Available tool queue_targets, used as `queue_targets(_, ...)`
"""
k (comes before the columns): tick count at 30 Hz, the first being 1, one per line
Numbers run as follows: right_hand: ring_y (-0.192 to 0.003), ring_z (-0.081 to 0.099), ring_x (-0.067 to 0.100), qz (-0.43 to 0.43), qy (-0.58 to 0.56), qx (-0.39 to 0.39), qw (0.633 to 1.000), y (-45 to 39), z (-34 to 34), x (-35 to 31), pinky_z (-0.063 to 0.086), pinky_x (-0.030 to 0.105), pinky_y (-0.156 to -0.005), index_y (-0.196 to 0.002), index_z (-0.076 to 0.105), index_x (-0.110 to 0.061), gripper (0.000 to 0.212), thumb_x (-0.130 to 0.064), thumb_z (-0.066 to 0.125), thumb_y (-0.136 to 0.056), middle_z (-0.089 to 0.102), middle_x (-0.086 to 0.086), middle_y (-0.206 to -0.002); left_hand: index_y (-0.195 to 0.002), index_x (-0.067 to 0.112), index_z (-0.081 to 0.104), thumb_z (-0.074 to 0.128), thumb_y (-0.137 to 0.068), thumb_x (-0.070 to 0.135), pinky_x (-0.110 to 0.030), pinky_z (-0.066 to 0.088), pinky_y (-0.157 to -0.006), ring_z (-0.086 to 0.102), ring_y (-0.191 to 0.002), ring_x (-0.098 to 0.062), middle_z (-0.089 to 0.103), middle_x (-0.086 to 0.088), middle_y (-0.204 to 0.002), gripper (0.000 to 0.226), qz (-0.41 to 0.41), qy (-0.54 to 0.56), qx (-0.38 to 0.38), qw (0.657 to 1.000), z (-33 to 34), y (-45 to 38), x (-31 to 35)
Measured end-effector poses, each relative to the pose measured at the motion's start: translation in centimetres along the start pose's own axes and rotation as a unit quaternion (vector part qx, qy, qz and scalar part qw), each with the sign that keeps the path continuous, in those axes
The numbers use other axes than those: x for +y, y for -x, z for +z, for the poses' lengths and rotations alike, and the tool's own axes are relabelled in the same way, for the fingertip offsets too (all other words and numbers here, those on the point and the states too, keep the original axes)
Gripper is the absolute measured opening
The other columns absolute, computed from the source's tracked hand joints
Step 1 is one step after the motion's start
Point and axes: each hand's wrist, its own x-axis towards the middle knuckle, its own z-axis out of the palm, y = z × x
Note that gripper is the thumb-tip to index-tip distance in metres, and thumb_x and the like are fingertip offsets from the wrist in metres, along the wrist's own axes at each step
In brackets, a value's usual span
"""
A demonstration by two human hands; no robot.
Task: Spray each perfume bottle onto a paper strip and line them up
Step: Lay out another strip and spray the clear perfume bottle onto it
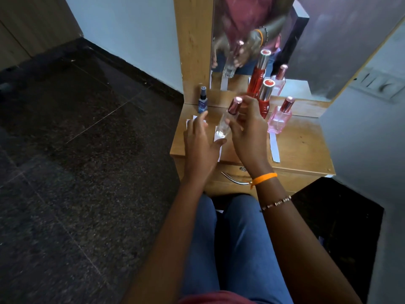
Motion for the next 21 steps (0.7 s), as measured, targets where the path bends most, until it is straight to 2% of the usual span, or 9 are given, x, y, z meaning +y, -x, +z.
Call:
queue_targets(2, -0.094, 0.065, 0.015, 0.024, -0.022, -0.011, 0.999, 1.1, -0.9, -0.3, 0.052, 0.025, -0.084, -0.119, 0.049, -0.006, 0.041, 0.002, 0.064, -0.082, 0.066, 0.000, -0.100, -0.133, 0.014, 0.043, 0.074, -0.074, 0.021, -0.007, 0.031, -0.084, 0.046, -0.111, -0.012, 0.052, -0.007, -0.124, 0.067, 0.037, 0.021, -0.018, 0.999, -0.3, 0.1, 0.5)
queue_targets(4, -0.091, 0.065, 0.014, 0.036, -0.038, -0.021, 0.998, 1.7, -1.6, -0.5, 0.054, 0.026, -0.082, -0.117, 0.050, -0.007, 0.042, 0.002, 0.067, -0.080, 0.065, -0.002, -0.098, -0.128, 0.014, 0.049, 0.073, -0.075, 0.020, -0.004, 0.037, -0.081, 0.049, -0.107, -0.007, 0.057, -0.003, -0.118, 0.059, 0.056, 0.042, -0.038, 0.997, -0.4, 0.5, 1.0)
queue_targets(8, -0.087, 0.066, 0.013, 0.061, -0.050, -0.031, 0.996, 1.9, -2.6, -0.8, 0.054, 0.024, -0.079, -0.112, 0.053, -0.008, 0.041, -0.006, 0.074, -0.076, 0.067, 0.000, -0.097, -0.113, 0.013, 0.062, 0.068, -0.081, 0.018, -0.028, 0.051, -0.082, 0.061, -0.097, -0.012, 0.065, -0.002, -0.105, 0.033, 0.076, 0.043, -0.036, 0.996, -0.2, 1.6, 1.6)
queue_targets(10, -0.079, 0.063, 0.006, 0.070, -0.060, -0.008, 0.996, 1.7, -3.0, -0.9, 0.052, 0.017, -0.075, -0.108, 0.056, -0.008, 0.038, -0.012, 0.077, -0.076, 0.065, -0.002, -0.093, -0.111, 0.012, 0.063, 0.064, -0.085, 0.022, -0.026, 0.050, -0.078, 0.061, -0.093, -0.013, 0.064, -0.002, -0.101, 0.028, 0.080, 0.031, -0.039, 0.996, -0.1, 1.9, 1.6)
queue_targets(12, -0.075, 0.060, 0.006, 0.058, -0.068, 0.011, 0.996, 1.5, -3.4, -1.1, 0.050, 0.014, -0.073, -0.098, 0.058, -0.008, 0.027, -0.012, 0.076, -0.077, 0.062, -0.005, -0.085, -0.112, 0.012, 0.063, 0.063, -0.085, 0.020, -0.019, 0.045, -0.077, 0.060, -0.094, -0.013, 0.064, -0.003, -0.102, 0.028, 0.083, 0.013, -0.038, 0.996, -0.1, 2.0, 1.6)
queue_targets(14, -0.075, 0.060, 0.013, 0.057, -0.091, 0.010, 0.994, 1.3, -3.6, -1.2, 0.051, 0.021, -0.074, -0.090, 0.059, -0.009, 0.018, -0.008, 0.073, -0.079, 0.060, -0.004, -0.080, -0.114, 0.011, 0.063, 0.064, -0.083, 0.013, -0.015, 0.041, -0.077, 0.059, -0.096, -0.014, 0.065, -0.004, -0.106, 0.031, 0.077, 0.002, -0.039, 0.996, -0.2, 2.0, 1.4)
queue_targets(17, -0.079, 0.062, 0.023, 0.078, -0.150, 0.015, 0.985, 1.2, -4.1, -0.9, 0.052, 0.038, -0.077, -0.093, 0.061, -0.009, 0.016, -0.005, 0.070, -0.081, 0.062, 0.004, -0.083, -0.116, 0.011, 0.061, 0.065, -0.080, 0.006, -0.012, 0.038, -0.079, 0.056, -0.097, -0.008, 0.064, -0.004, -0.109, 0.036, 0.062, 0.008, -0.034, 0.997, -0.3, 2.1, 1.3)
queue_targets(19, -0.083, 0.061, 0.020, 0.077, -0.129, 0.025, 0.988, 1.3, -4.2, -0.3, 0.053, 0.039, -0.082, -0.098, 0.062, -0.013, 0.019, -0.002, 0.066, -0.082, 0.064, 0.004, -0.088, -0.116, 0.010, 0.060, 0.064, -0.082, 0.006, -0.018, 0.043, -0.083, 0.057, -0.101, -0.012, 0.065, -0.005, -0.111, 0.034, 0.051, 0.024, -0.024, 0.998, -0.5, 2.0, 1.1)
queue_targets(21, -0.087, 0.062, 0.024, 0.071, -0.071, 0.011, 0.995, 1.5, -4.1, 0.8, 0.053, 0.034, -0.085, -0.100, 0.064, -0.012, 0.024, 0.004, 0.061, -0.082, 0.065, 0.012, -0.096, -0.115, 0.009, 0.060, 0.063, -0.083, 0.005, -0.028, 0.047, -0.087, 0.059, -0.105, -0.018, 0.065, -0.006, -0.112, 0.033, 0.038, 0.035, -0.017, 0.999, -0.6, 1.8, 0.9)
